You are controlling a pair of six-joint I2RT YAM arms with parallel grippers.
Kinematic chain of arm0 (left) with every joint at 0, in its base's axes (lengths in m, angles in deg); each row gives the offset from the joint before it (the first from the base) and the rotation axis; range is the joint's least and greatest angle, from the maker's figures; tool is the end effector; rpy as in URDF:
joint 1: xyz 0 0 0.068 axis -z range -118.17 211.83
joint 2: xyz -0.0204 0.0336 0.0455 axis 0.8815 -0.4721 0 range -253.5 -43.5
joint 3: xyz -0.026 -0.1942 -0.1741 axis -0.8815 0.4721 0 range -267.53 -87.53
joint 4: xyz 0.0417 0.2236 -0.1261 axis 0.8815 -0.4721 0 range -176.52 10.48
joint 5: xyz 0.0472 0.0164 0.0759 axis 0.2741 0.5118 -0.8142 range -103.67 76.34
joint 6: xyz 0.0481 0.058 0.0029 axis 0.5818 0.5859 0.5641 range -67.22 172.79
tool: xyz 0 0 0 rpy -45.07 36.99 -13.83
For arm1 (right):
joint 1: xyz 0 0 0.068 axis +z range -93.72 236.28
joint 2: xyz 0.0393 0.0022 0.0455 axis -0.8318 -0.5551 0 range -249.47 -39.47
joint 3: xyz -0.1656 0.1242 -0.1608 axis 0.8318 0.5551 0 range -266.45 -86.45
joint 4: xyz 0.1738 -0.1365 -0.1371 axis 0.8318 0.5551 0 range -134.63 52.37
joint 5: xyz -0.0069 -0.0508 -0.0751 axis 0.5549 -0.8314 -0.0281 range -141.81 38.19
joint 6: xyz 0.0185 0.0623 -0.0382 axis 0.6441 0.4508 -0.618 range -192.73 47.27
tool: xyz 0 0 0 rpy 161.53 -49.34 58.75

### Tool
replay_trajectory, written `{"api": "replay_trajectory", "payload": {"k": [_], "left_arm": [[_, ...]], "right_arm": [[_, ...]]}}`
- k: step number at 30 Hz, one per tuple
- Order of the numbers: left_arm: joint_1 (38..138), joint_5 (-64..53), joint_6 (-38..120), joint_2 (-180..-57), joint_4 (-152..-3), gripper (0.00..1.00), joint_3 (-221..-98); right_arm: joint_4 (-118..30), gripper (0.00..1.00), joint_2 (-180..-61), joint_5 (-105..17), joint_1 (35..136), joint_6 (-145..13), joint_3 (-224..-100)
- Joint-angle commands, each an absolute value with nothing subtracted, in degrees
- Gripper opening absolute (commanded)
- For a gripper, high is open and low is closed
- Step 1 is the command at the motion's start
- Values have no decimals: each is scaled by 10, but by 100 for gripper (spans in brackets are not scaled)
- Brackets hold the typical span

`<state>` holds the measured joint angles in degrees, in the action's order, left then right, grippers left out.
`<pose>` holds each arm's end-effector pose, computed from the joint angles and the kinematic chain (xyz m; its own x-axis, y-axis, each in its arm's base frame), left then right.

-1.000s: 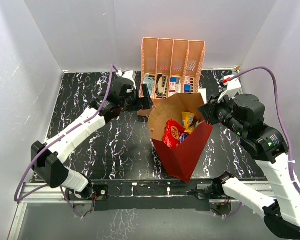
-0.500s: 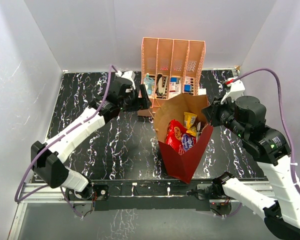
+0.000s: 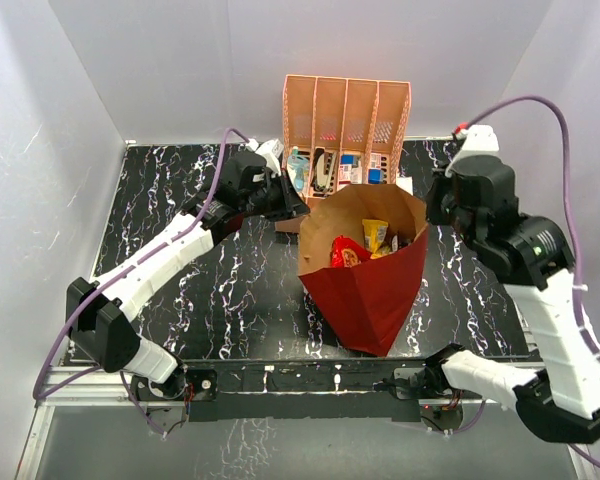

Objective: Take the snacks out of the paper bag

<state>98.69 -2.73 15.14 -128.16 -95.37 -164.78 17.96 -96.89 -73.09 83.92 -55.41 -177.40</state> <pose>0.2896 -0.2322 0.3395 -0.6951 -0.2284 -0.6816 0.3838 0.6839 -0.6205 0.1615 0.0584 0.4465 -0.4558 0.0744 -0.8870 -0.0163 0.9956 0.0919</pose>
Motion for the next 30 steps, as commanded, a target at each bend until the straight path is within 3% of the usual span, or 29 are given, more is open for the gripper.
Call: {"api": "replay_trajectory", "payload": {"k": [1,5,10,20,27,30], "left_arm": [[986,45,115,-1244,-902,2,-1638],[986,66,96,-1222,-893,1,-1608],[987,92,87,-1157,-906,0,-1546],[989,124,92,-1041,-930,1,-1429],[989,93,118,-991,-990,9,-1408],[989,67,137,-978,-1016,8,-1414]], "right_arm": [[104,8,-1014,-810,838,-604,-1867],[86,8,-1042,-766,838,-643,-1895],[59,8,-1044,-605,838,-653,-1876],[-68,8,-976,-291,838,-512,-1661],[-144,8,-933,-248,839,-438,-1598],[-172,8,-928,-238,838,-409,-1572]]}}
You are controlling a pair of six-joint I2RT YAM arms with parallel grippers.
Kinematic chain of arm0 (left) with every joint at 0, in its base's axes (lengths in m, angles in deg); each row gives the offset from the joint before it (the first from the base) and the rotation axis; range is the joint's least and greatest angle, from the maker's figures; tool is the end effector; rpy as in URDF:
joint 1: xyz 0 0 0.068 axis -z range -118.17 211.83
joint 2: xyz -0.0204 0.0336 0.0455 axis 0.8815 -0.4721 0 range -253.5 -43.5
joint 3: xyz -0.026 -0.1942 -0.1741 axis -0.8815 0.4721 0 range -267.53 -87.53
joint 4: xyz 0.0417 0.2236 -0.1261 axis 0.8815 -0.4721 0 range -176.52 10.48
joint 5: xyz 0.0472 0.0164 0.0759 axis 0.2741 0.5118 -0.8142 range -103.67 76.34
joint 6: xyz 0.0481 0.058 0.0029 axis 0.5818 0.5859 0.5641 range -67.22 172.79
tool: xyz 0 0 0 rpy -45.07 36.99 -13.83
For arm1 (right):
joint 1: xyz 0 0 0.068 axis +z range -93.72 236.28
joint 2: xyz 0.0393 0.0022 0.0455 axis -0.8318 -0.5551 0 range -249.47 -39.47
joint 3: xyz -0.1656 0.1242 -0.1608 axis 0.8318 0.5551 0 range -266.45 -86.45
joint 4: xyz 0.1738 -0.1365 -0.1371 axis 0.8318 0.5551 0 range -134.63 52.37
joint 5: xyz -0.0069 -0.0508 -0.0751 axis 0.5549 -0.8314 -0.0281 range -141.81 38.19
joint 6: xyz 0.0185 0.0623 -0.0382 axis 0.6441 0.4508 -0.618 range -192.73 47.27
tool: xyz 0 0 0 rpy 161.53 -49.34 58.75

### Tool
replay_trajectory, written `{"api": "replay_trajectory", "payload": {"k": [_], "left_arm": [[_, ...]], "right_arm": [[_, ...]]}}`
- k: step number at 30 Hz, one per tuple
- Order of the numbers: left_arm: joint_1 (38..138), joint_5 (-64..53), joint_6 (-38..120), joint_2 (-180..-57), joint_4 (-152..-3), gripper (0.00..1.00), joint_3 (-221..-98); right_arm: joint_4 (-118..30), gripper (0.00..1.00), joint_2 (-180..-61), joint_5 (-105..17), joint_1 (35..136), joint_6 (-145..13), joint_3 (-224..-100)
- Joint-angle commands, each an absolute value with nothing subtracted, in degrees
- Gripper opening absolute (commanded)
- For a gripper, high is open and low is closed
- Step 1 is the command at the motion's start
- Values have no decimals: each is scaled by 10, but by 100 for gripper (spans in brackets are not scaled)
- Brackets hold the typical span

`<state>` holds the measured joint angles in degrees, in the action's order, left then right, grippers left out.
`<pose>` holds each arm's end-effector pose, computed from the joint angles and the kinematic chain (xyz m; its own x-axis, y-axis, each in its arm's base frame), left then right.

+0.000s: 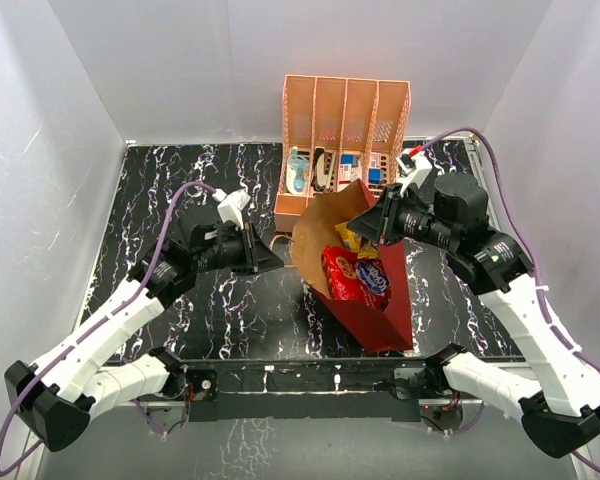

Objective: Take the snacks out of the paper bag

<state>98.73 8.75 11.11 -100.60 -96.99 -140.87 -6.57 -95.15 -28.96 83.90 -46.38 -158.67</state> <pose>0.1880 -0.1715 0.3217 -0.7744 -0.1872 -0.6044 0.4343 0.5373 -0.7230 0.1810 0.1225 0.4006 -0.6229 0.1357 -0.7704 -0.5254 0.6571 0.5405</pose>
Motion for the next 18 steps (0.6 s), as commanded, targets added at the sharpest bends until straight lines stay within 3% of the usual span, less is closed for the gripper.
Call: {"api": "replay_trajectory", "payload": {"k": [1,8,12,18], "left_arm": [[990,59,143,-973,-1023,8,-1418],[989,113,151,-978,-981,8,-1414],[997,173,109,-969,-901,8,-1364],[1031,157,116,-975,-907,8,-1358]], "right_arm": [[-188,8,-928,-229,838,-393,-1561],[-291,8,-908,-267,839,-308,-1533],[-192,8,-939,-354,838,-422,-1616],[-103,8,-1017,-421,837,-553,-1732]]}}
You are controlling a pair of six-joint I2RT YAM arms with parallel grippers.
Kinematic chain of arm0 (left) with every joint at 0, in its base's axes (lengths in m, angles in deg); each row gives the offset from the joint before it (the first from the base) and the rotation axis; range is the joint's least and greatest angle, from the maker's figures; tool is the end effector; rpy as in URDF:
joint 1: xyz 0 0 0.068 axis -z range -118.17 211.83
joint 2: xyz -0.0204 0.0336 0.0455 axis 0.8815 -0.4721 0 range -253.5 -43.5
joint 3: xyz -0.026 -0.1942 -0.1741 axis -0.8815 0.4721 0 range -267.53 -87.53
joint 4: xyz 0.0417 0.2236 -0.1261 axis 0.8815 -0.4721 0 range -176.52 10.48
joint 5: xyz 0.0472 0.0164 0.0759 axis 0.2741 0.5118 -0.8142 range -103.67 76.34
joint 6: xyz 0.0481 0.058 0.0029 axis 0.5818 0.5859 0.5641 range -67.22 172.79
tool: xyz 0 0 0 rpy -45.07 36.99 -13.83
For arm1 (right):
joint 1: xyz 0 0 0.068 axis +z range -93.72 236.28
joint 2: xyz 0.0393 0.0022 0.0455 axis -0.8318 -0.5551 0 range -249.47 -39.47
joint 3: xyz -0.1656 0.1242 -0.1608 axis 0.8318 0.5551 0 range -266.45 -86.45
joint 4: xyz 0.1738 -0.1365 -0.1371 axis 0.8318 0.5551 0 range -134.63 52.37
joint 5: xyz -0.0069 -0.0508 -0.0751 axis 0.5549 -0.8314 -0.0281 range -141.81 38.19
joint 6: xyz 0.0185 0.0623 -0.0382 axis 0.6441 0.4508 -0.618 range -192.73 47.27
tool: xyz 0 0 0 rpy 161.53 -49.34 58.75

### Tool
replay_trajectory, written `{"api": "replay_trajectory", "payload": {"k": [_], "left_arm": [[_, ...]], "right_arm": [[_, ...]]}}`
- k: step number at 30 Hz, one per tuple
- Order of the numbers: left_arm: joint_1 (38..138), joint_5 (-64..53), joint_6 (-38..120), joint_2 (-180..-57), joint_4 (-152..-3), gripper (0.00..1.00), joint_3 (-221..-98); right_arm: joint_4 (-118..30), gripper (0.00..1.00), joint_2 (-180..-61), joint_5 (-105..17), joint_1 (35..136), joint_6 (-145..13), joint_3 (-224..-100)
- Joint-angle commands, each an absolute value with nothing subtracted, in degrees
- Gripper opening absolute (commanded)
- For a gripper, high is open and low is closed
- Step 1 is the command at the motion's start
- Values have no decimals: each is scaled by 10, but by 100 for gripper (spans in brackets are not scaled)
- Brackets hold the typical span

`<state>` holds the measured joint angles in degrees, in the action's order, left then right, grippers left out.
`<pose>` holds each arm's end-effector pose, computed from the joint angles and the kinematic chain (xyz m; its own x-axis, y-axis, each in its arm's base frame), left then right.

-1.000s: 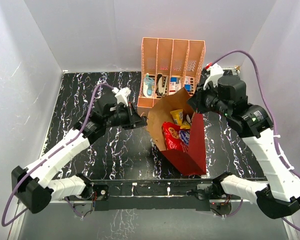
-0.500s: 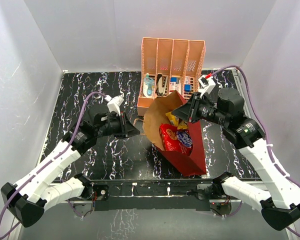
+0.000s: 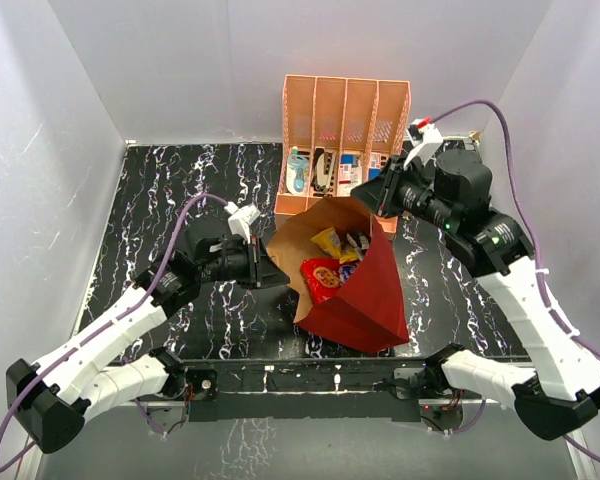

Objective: Take the snacks out of the paper bag

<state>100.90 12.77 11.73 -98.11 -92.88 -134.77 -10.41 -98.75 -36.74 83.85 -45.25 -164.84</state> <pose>0.1725 -0.1765 0.3016 -0.7903 -0.1160 -0.6017 0.4888 0.4728 -0.7331 0.1980 0.1219 0.4321 -0.5139 0.2343 -0.8252 -0.4873 0.7120 0.5056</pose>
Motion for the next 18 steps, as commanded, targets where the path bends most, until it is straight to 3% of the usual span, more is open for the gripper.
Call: {"api": "replay_trajectory", "payload": {"k": [1,9,18], "left_arm": [[1037,157,117,-981,-906,7,-1361],[1085,158,131,-995,-899,7,-1377],[1129,143,153,-1013,-921,6,-1377]], "right_arm": [[-93,8,-1028,-430,837,-565,-1747],[-44,8,-1092,-460,818,-632,-1830],[-15,8,-1136,-404,795,-681,-1893]]}}
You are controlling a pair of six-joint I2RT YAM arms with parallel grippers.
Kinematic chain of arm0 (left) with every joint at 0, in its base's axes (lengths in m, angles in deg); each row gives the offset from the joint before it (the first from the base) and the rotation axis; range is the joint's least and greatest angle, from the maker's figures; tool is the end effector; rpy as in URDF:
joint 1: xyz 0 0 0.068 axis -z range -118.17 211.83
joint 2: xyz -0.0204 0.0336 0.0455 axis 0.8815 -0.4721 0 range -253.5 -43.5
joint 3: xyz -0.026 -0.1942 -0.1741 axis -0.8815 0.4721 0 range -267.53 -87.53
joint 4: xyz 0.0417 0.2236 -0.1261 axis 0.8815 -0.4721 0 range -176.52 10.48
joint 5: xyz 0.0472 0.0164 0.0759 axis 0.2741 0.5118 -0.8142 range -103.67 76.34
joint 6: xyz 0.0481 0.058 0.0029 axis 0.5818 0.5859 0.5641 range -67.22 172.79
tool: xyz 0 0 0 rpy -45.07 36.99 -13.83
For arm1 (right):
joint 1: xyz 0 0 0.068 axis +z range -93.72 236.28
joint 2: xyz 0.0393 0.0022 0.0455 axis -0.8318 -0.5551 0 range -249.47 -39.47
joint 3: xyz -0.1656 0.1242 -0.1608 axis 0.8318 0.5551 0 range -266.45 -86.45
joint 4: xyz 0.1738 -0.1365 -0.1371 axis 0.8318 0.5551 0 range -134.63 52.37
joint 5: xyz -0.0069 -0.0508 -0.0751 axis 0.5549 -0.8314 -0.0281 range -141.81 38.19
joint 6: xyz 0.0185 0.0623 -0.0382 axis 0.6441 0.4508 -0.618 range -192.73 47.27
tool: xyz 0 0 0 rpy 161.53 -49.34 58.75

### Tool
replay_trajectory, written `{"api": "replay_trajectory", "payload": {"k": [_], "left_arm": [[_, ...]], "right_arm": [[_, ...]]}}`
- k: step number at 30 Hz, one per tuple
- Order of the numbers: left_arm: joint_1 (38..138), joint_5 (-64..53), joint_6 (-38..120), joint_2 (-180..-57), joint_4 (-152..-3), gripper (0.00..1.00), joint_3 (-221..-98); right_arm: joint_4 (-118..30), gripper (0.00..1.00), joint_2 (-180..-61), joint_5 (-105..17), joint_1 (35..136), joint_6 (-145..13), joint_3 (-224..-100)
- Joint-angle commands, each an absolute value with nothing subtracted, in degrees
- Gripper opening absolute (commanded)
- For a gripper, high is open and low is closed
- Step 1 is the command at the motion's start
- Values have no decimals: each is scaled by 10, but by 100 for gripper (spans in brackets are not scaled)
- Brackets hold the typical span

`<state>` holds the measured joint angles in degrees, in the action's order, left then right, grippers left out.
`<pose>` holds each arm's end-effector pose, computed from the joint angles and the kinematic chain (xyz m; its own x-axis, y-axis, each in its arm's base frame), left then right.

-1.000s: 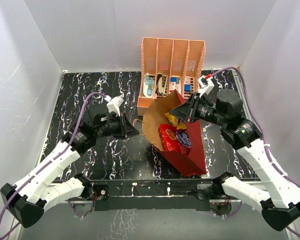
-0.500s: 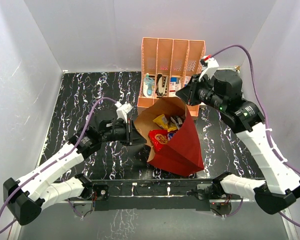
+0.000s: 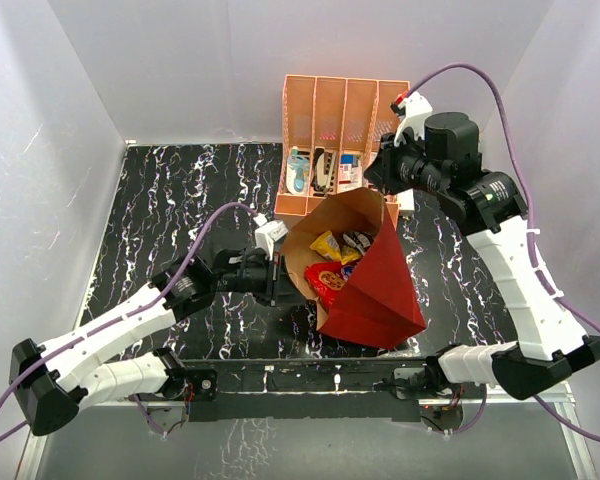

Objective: Take the snacks out of the paper bag

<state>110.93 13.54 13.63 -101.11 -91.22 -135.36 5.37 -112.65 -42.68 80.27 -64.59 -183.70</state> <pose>0.1457 -0.2126 0.2970 -0.7863 0.0500 -0.6158 0.5859 0.3769 -0.7174 0.2405 0.1180 0.4499 -0.4708 -0.0565 -0.8804 -0.4699 0.8607 0.1960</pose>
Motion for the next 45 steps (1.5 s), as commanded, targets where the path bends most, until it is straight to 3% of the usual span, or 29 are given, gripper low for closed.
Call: {"api": "replay_trajectory", "payload": {"k": [1,4,8,13,18,21,23,26,31,35,45], "left_arm": [[1133,139,156,-1015,-926,6,-1376],[1138,101,193,-1017,-983,10,-1384],[1138,-2,228,-962,-1060,31,-1376],[1139,-31,250,-911,-1112,43,-1373],[1139,-114,292,-880,-1171,73,-1440],[1139,-188,314,-911,-1211,84,-1525],[1139,-237,317,-942,-1226,98,-1574],[1139,-257,295,-998,-1241,97,-1638],[1139,-86,223,-1086,-1202,76,-1688],[1140,-49,148,-1147,-1209,58,-1685],[1165,-163,-77,-1213,-1231,54,-1647]], "right_arm": [[-11,8,-1138,-378,794,-685,-1890],[-20,8,-1126,-280,794,-688,-1838],[-54,8,-1080,-210,795,-647,-1741],[-31,8,-1020,-341,794,-595,-1689],[-12,8,-983,-358,794,-591,-1671],[-14,8,-976,-337,793,-576,-1666],[-23,8,-972,-329,794,-568,-1661],[-37,8,-968,-332,793,-556,-1655],[-49,8,-966,-370,794,-529,-1648],[-76,8,-947,-381,794,-517,-1626],[-81,8,-926,-409,794,-510,-1625]]}}
